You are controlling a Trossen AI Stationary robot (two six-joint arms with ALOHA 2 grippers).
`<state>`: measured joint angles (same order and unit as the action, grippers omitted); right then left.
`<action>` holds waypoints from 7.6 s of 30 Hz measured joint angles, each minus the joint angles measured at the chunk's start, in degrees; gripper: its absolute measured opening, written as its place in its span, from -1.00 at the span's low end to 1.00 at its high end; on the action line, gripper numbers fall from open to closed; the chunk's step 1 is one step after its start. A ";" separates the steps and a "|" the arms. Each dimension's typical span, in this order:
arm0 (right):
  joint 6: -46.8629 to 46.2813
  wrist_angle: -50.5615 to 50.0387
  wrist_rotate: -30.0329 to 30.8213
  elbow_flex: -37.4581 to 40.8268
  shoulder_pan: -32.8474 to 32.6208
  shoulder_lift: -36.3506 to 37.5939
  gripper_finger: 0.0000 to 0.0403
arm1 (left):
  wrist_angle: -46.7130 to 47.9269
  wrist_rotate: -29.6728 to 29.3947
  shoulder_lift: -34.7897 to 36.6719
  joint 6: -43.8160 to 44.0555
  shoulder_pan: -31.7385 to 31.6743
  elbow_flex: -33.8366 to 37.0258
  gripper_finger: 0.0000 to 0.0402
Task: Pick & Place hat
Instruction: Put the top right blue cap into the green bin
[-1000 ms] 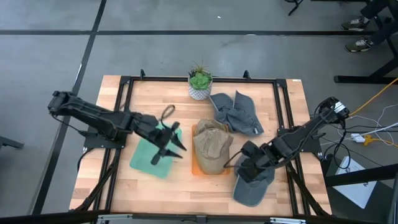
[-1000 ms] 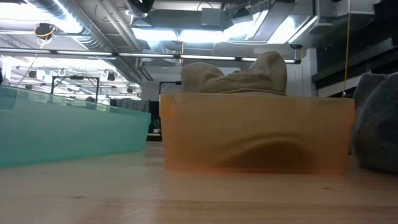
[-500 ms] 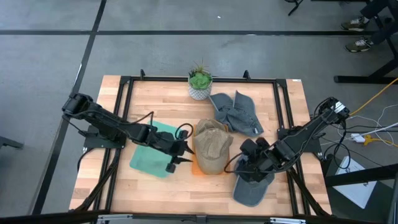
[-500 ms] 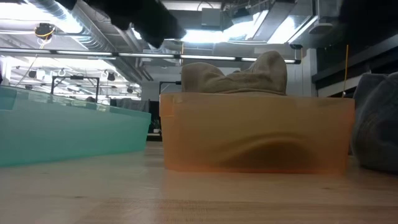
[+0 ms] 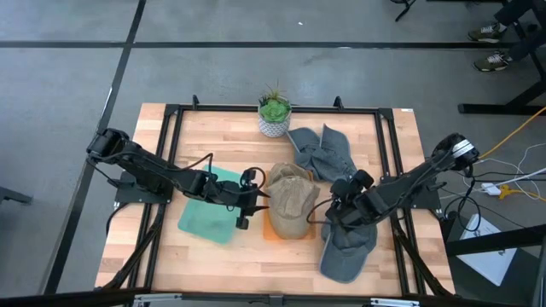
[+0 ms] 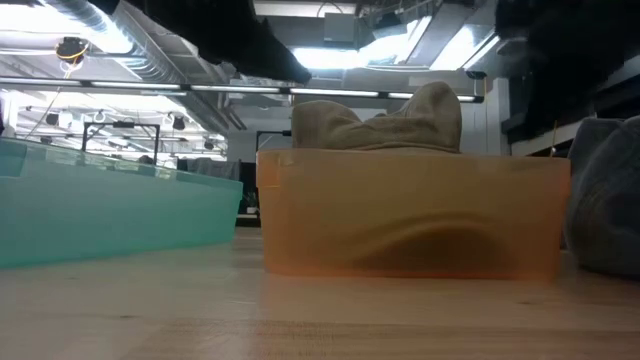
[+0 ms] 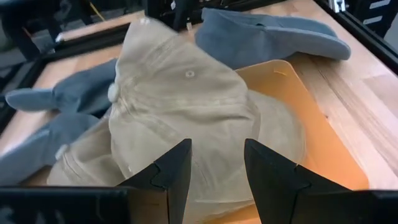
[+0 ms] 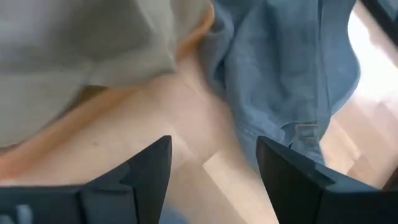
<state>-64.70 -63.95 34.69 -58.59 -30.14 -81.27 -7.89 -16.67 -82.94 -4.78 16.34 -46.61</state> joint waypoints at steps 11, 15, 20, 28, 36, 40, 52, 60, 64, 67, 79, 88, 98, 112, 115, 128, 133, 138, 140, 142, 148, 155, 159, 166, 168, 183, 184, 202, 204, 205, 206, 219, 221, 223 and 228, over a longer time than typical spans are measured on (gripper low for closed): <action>4.41 8.73 -0.42 9.91 6.69 -0.03 0.15 | 7.30 0.00 3.24 -4.53 -4.94 -2.19 -0.29; 10.96 11.31 -2.27 10.01 9.74 0.00 0.15 | 9.01 0.32 5.63 -7.41 -8.40 -2.19 -0.29; 15.32 13.47 -5.22 10.02 12.94 0.00 0.15 | 9.52 3.89 8.78 -8.43 -12.66 -2.19 -0.29; 15.66 13.55 -5.87 10.68 15.48 0.00 0.15 | 13.65 6.28 12.73 -6.77 -15.47 -2.19 -0.29; 19.50 15.52 -6.38 14.85 17.62 0.00 0.15 | 13.30 6.14 13.68 -2.42 -15.43 -2.19 -0.29; 22.00 17.52 -5.78 16.41 18.56 0.02 0.15 | 13.27 5.76 13.68 -1.78 -15.43 -2.19 -0.29; 23.54 20.97 -4.82 17.71 19.55 0.04 -0.50 | 12.38 2.58 13.68 -1.95 -15.43 -2.19 -0.29; 21.67 20.59 -6.83 15.48 19.55 0.04 -0.92 | 12.38 2.71 13.68 -1.94 -15.43 -2.19 -0.29; 22.38 15.89 -6.75 11.25 19.55 0.04 -0.95 | 12.38 2.73 13.68 -1.94 -15.43 -2.19 -0.29; 22.68 10.29 -5.19 7.00 19.55 0.04 -0.96 | 12.38 2.75 13.68 -1.96 -15.43 -2.19 -0.29; 23.08 -11.55 5.05 -15.07 19.65 0.04 -0.96 | 11.19 2.64 13.66 -3.45 -15.43 -2.19 -0.29; 38.90 -11.62 6.44 -35.37 20.68 0.04 -0.96 | 0.30 0.05 13.64 -1.70 -15.85 -2.21 -0.28; 59.69 -11.24 5.62 -54.17 21.54 0.06 -0.96 | -16.10 25.64 13.64 13.34 -27.83 1.45 -0.04; 87.74 0.75 -8.27 -58.94 21.58 0.06 -0.96 | -41.10 33.36 9.43 39.18 -34.12 10.67 0.37; 91.78 4.96 -8.95 -58.94 21.57 0.06 -0.96 | -43.56 33.51 7.03 41.76 -34.12 10.67 0.44; 97.42 9.63 -8.94 -58.94 24.07 0.37 -0.96 | -75.78 31.52 -8.97 55.21 -30.12 10.69 0.52; 98.37 11.06 -11.48 -58.94 25.27 0.37 -0.96 | -76.50 29.42 -13.13 54.37 -29.18 10.69 0.52; 98.37 11.64 -12.38 -58.94 26.15 0.37 -0.96 | -78.13 27.46 -14.67 53.29 -29.19 10.69 0.52; 98.37 12.06 -12.38 -58.94 26.31 0.37 -0.96 | -78.04 27.39 -14.75 53.51 -29.18 10.69 0.52; 98.47 12.76 -12.38 -58.94 26.31 0.37 -0.96 | -78.09 27.52 -14.75 53.52 -28.89 10.39 0.52; 99.64 14.83 -12.43 -58.94 26.31 0.37 -0.96 | -77.98 29.20 -14.75 51.29 -26.48 7.99 0.52; 99.68 17.75 -12.43 -58.94 26.29 0.37 -0.96 | -77.58 31.98 -14.75 45.32 -24.29 4.61 0.52; 99.64 18.71 -12.43 -58.92 26.28 0.37 -0.96 | -77.55 31.80 -14.75 42.31 -24.13 4.03 0.52; 99.71 23.35 -12.46 -58.92 26.28 0.37 -0.96 | -77.54 31.32 -14.75 39.35 -24.13 3.98 0.52; 99.90 23.90 -12.47 -58.92 26.28 0.37 -0.96 | -77.63 31.07 -14.75 38.81 -24.13 3.96 0.52; 99.39 23.85 -12.47 -58.92 26.28 0.37 -0.96 | -80.66 26.29 -14.73 35.46 -24.13 3.95 0.41; 99.20 23.85 -12.47 -58.92 26.28 0.37 -0.96 | -80.67 26.02 -14.73 35.48 -24.13 3.93 0.35; 91.53 18.58 -12.34 -58.88 26.28 0.35 -0.87 | -81.14 30.54 -14.57 36.55 -24.79 3.93 -0.94; 90.40 17.29 -12.34 -58.88 26.26 0.35 -0.87 | -81.13 32.65 -14.45 38.45 -25.25 3.93 -0.95; 89.89 16.51 -12.34 -58.88 26.26 0.35 -0.87 | -81.11 34.08 -14.45 39.41 -25.56 3.93 -0.96; 89.38 15.59 -12.24 -58.88 26.26 0.35 -0.87 | -81.06 35.65 -14.45 40.54 -25.94 3.93 -0.96; 81.14 3.47 -5.35 -58.88 26.26 0.54 -0.55 | -74.49 40.70 -14.43 43.91 -27.02 3.93 -0.97; 79.61 2.91 -5.32 -58.88 26.26 0.73 -0.39 | -73.47 40.67 -14.14 43.28 -27.02 3.93 -0.97; 78.03 2.27 -5.32 -58.88 26.26 1.32 -0.23 | -70.72 40.70 -12.89 42.13 -27.02 3.95 -0.97; 75.26 -0.35 -5.33 -58.88 26.26 3.09 0.13 | -53.90 40.35 -5.30 34.48 -27.29 3.96 -0.97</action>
<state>10.56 -64.30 29.35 -117.47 -3.88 -78.19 -61.78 23.69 -88.23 29.69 -10.95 -42.65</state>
